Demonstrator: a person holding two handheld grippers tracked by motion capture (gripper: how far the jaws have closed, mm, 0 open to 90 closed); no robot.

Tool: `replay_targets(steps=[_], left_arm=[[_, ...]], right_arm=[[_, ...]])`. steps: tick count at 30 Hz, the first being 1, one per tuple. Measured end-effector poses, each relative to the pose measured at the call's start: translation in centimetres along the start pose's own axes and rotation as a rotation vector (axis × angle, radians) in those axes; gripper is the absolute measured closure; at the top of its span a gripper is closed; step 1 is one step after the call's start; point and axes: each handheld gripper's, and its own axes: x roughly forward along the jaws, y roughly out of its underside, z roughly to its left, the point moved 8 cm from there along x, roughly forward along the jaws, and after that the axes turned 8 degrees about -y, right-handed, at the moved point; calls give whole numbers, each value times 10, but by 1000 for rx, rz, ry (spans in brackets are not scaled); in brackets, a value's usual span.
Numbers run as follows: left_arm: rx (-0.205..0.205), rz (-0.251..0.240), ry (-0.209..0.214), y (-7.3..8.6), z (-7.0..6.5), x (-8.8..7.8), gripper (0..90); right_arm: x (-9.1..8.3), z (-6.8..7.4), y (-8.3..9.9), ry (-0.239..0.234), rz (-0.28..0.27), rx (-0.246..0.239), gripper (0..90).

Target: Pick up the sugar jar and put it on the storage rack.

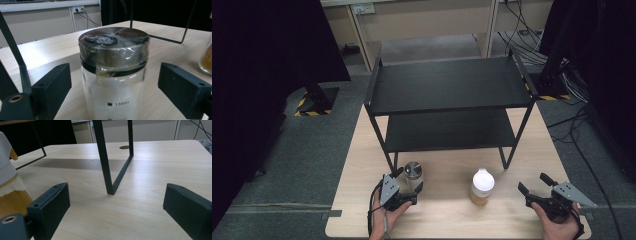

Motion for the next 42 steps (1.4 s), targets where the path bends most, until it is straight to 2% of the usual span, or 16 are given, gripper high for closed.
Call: replay_targets(steps=[7, 9, 12, 13, 16, 23, 31, 33, 34, 38, 42], left_arm=[[6, 34, -12, -4, -4, 9, 153], [-3, 56, -30, -7, -5, 11, 203], [-5, 66, -31, -7, -5, 13, 231], [1, 74, -34, -8, -5, 13, 267], [6, 75, -29, -8, -6, 14, 299], [6, 64, -34, -8, -7, 13, 307], [-2, 5, -42, -9, -9, 7, 308], [-6, -40, -47, -15, -11, 1, 309], [-6, -40, -47, -15, -11, 1, 308], [-3, -108, -52, -29, -16, -8, 309], [6, -147, -56, -39, -21, -14, 309]], right_arm=[[1, 1, 0, -3, 5, -5, 70], [1, 1, 0, -6, 2, 1, 70], [0, 1, 0, -7, 0, 3, 70], [1, 1, 0, -7, 2, 2, 70], [1, 1, 0, -7, 6, -5, 70], [1, 0, 0, -10, 5, 7, 70], [1, -1, 0, -12, 3, 16, 70], [1, -1, 0, -12, 3, 15, 70], [1, -1, 0, -12, 3, 15, 70], [1, -1, -1, -12, 3, 17, 70], [1, -1, -1, -12, 3, 16, 70]])
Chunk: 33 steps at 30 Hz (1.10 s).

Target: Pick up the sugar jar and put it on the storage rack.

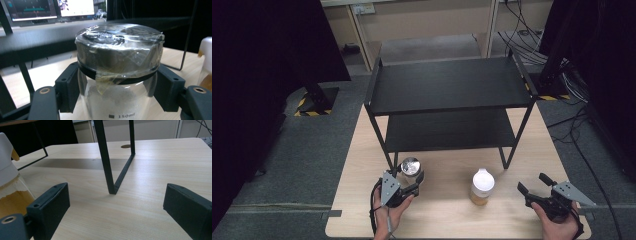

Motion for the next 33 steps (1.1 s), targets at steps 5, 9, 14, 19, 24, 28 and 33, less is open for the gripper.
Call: replay_targets(steps=[5, 9, 14, 19, 24, 28, 33], left_arm=[[3, -28, -8, -11, -3, -4, 309], [1, -54, -23, -24, -3, -8, 310], [-2, -61, -43, -34, -4, -11, 310], [-3, -71, -69, -47, -3, -12, 310], [10, -80, -90, -59, -3, -12, 310], [15, -89, -109, -67, -4, -13, 310], [12, -98, -121, -74, -4, -12, 310]], right_arm=[[0, 0, 0, 0, -1, 3, 70], [0, -1, 0, -1, -3, 5, 70], [0, -1, 0, -1, -4, 9, 70], [0, -1, 0, 0, -2, 7, 70], [0, -1, 0, 1, -1, 5, 70], [0, -1, 0, -1, -2, 10, 70], [0, -1, 0, -3, -1, 12, 70]])
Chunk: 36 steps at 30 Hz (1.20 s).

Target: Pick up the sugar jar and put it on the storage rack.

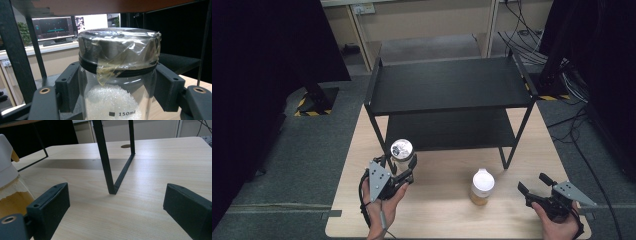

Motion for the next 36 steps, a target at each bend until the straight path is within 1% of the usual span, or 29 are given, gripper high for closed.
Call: replay_targets(steps=[10, 11, 13, 17, 18, 19, 24, 26, 30, 31, 36], left_arm=[[2, -6, -15, -16, 1, 3, 310], [2, -7, -18, -20, 1, 4, 310], [2, -9, -19, -23, 1, 4, 311], [1, -14, -16, -32, 1, 6, 311], [2, -18, -16, -36, 1, 7, 311], [2, -18, -16, -36, 1, 7, 311], [6, -25, -19, -49, 1, 9, 311], [6, -28, -19, -51, 1, 9, 311], [-1, -33, -23, -61, 1, 11, 310], [-1, -33, -23, -61, 1, 11, 310], [-2, -43, -28, -71, 2, 12, 311]], right_arm=[[0, 0, 0, 1, 3, -1, 70], [0, 0, 0, 1, 4, 1, 70], [0, 0, 0, 1, 4, 0, 70], [0, 0, 0, 1, 4, -1, 70], [0, 0, 0, 0, 5, 0, 70], [0, 0, 0, 0, 5, 0, 70], [0, 0, -1, -4, 5, 1, 70], [0, 0, -1, -4, 6, 2, 70], [1, 0, -1, -4, 7, -1, 70], [1, 0, -1, -4, 7, 1, 70], [1, -1, -1, -4, 6, 2, 70]])
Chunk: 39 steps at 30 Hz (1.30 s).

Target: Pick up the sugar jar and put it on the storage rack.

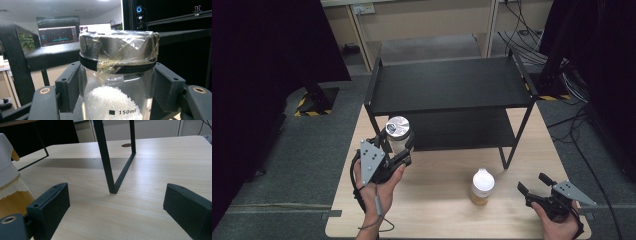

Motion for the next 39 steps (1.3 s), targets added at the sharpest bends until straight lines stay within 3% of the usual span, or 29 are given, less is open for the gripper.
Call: replay_targets(steps=[21, 39], left_arm=[[-41, -48, 10, -42, 6, 4, 311], [-72, -58, 13, -71, 11, 17, 311]], right_arm=[[0, -1, 0, -1, 2, 5, 70], [0, -1, 0, 0, 0, 13, 70]])
